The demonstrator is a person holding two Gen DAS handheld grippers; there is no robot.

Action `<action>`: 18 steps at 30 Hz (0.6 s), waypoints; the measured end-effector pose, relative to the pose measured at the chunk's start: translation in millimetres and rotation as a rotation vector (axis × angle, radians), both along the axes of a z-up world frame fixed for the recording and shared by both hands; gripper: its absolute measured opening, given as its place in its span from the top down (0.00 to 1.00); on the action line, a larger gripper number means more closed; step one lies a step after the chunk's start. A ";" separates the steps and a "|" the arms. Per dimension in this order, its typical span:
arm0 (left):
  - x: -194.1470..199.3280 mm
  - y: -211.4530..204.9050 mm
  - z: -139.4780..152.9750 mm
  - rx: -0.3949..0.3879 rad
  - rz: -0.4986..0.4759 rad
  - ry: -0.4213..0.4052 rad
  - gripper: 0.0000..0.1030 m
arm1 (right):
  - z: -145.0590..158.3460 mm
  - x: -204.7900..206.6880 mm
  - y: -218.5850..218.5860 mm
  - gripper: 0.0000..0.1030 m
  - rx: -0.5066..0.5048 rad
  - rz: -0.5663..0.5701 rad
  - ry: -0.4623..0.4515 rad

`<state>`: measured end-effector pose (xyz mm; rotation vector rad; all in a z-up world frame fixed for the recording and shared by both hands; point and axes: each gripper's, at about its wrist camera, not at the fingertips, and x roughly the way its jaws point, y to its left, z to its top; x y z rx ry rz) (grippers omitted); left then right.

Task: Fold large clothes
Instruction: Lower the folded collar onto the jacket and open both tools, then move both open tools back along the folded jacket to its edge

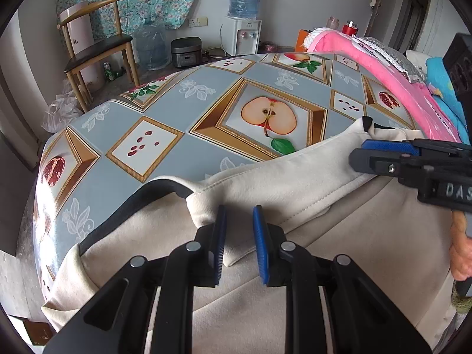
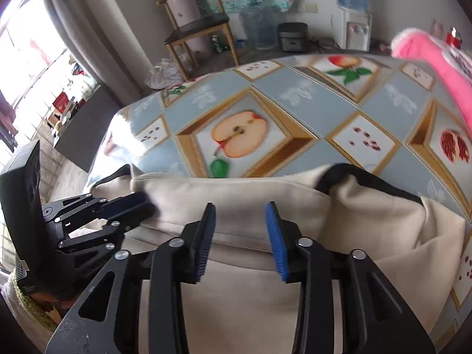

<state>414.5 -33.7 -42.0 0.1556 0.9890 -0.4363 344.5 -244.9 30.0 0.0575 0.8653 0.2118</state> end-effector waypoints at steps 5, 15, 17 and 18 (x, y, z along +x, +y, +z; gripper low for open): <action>-5.3 3.5 12.1 0.027 0.037 0.003 0.81 | -18.0 9.5 3.6 0.55 -0.017 -0.024 0.071; -101.8 31.8 87.7 0.057 0.043 -0.111 0.53 | 56.3 -100.4 -5.3 0.15 -0.022 0.020 -0.060; -128.1 38.9 95.7 0.067 0.054 -0.111 0.40 | 59.0 -124.3 -2.9 0.11 -0.032 0.029 -0.076; -142.4 43.1 98.9 0.062 0.062 -0.106 0.37 | 58.2 -138.8 -1.8 0.09 -0.039 0.030 -0.081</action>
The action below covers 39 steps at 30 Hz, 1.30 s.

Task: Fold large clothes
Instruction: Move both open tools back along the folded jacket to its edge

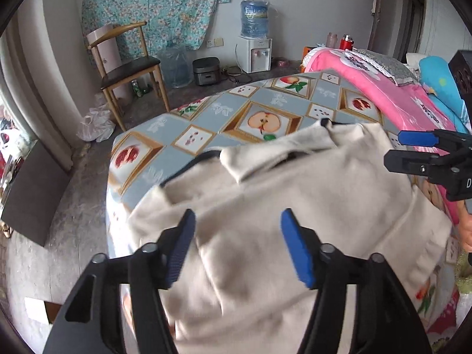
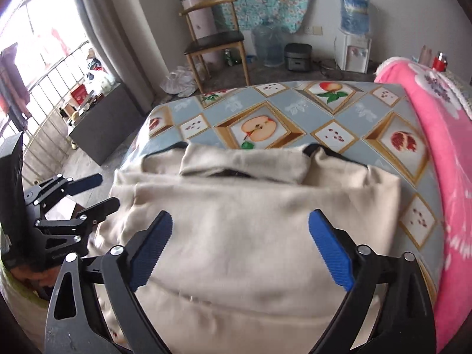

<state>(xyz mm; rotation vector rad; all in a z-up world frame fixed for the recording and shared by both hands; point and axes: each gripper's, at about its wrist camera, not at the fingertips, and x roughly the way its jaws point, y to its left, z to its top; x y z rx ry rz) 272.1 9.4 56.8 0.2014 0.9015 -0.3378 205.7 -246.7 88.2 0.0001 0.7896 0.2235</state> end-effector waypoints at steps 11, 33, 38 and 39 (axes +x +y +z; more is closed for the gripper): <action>-110.6 29.1 -20.8 -0.032 0.148 0.055 0.20 | -53.3 -109.3 4.9 0.07 0.054 -0.061 0.038; -139.9 57.7 -69.0 0.006 0.336 0.140 0.20 | -82.4 -147.5 12.1 0.07 -0.003 -0.111 0.066; -133.6 57.7 -73.1 0.012 0.341 0.161 0.20 | -85.2 -140.7 26.6 0.07 -0.079 -0.100 0.082; -132.7 57.5 -73.2 0.016 0.340 0.161 0.20 | -85.4 -139.1 29.3 0.07 -0.096 -0.099 0.082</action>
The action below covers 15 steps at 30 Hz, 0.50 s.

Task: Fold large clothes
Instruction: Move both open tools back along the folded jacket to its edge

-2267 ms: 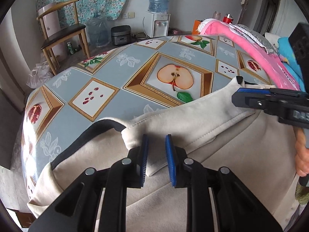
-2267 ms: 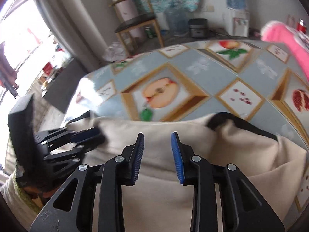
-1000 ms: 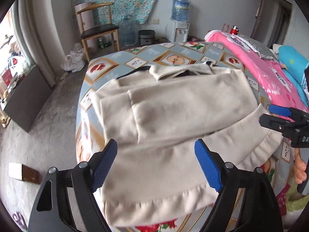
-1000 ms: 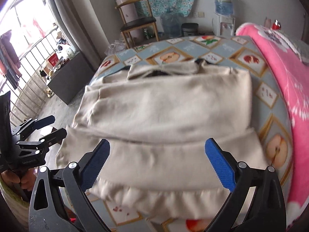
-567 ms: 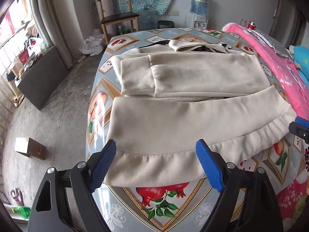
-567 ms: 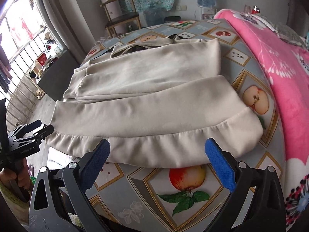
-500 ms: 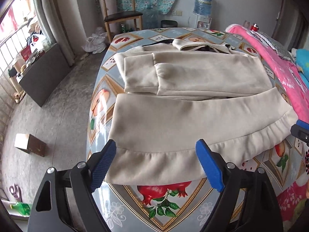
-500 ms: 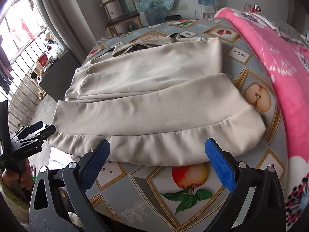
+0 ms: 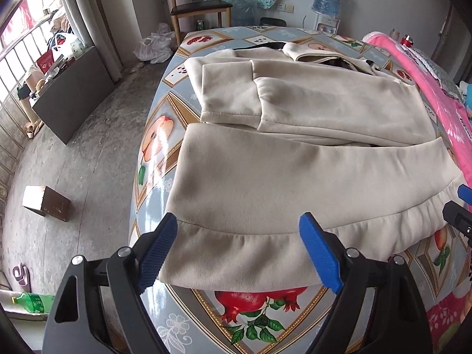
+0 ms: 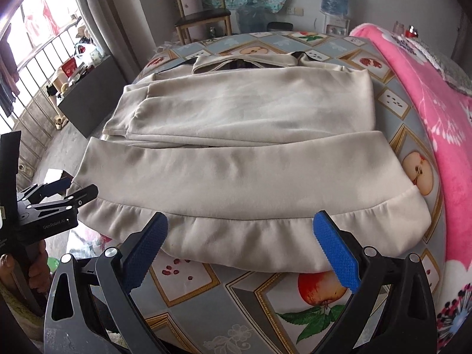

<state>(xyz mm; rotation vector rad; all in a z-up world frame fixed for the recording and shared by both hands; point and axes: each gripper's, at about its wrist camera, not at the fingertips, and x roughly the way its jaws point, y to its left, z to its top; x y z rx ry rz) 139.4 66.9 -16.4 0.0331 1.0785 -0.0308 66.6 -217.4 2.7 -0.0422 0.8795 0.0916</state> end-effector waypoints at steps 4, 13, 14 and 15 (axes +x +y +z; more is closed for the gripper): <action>2.9 0.3 -0.3 -0.009 0.002 0.010 0.20 | -1.6 6.0 4.4 0.07 -0.012 0.002 0.007; 12.2 0.6 -4.5 0.018 0.008 0.026 0.20 | -12.3 22.9 13.8 0.07 -0.028 -0.009 0.035; 12.7 0.9 -4.9 0.022 0.011 0.026 0.20 | -12.9 24.2 15.2 0.07 -0.034 -0.009 0.034; 12.9 1.4 -5.2 0.024 0.013 0.027 0.20 | -13.7 25.8 16.6 0.07 -0.040 -0.008 0.034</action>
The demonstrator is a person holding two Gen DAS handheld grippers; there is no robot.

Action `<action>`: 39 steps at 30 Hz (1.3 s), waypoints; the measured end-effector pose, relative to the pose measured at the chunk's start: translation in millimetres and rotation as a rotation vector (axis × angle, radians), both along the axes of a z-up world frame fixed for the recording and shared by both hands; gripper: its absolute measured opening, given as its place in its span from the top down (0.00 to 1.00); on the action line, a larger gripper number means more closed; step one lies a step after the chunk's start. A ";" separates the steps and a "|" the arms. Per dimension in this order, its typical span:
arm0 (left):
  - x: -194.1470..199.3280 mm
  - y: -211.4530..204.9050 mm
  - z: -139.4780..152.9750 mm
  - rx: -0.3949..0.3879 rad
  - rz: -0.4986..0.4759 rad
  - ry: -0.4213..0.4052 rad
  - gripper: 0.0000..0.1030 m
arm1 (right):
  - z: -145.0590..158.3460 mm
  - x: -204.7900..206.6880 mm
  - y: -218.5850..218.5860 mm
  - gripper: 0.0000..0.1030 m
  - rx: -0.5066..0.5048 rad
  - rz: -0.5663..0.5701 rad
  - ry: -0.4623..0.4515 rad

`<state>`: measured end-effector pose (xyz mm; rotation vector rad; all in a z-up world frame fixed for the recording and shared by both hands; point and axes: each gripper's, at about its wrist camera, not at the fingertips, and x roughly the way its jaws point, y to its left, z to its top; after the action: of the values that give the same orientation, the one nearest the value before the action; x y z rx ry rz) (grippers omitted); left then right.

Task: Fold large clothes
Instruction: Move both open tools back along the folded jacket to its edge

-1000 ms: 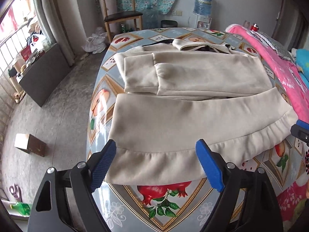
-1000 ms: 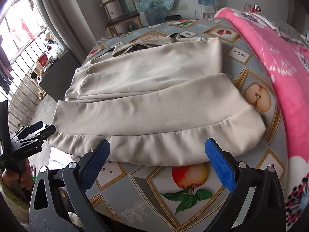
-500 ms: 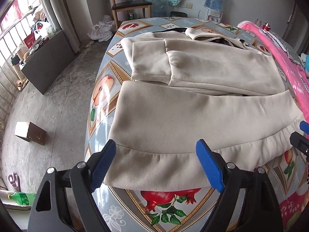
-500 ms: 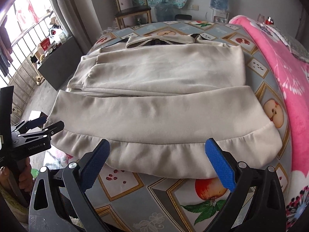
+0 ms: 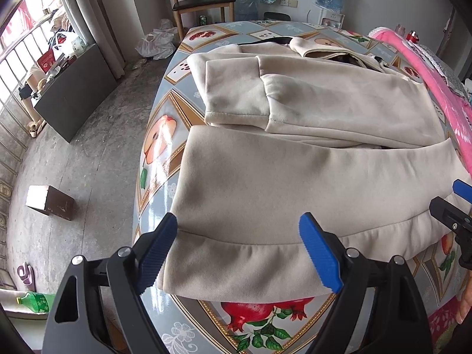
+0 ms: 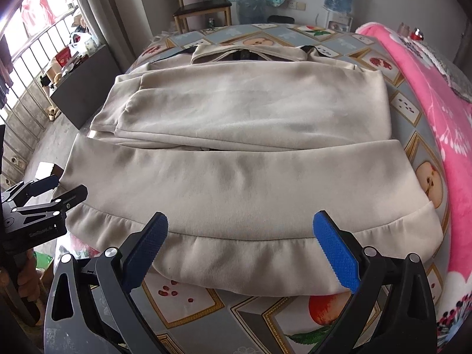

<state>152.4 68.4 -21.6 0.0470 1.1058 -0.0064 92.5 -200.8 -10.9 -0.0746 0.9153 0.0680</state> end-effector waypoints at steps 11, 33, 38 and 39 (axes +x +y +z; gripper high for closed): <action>1.7 -0.6 -1.5 0.034 0.004 -0.006 0.20 | -18.0 9.1 7.4 0.07 -0.057 0.008 0.028; 34.9 76.9 -11.8 -0.300 -0.082 -0.133 0.45 | -28.0 17.5 -0.5 0.07 0.026 -0.001 0.073; 50.1 76.7 -21.5 -0.362 -0.109 -0.098 0.55 | -28.2 17.6 -0.2 0.07 0.025 -0.002 0.073; 50.7 76.2 -21.2 -0.365 -0.115 -0.099 0.55 | -28.1 17.6 -0.2 0.07 0.025 -0.001 0.073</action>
<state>203.1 144.6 -42.8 -0.2143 0.9882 -0.3051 110.1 -201.0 -39.1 -0.0488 0.9870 0.0811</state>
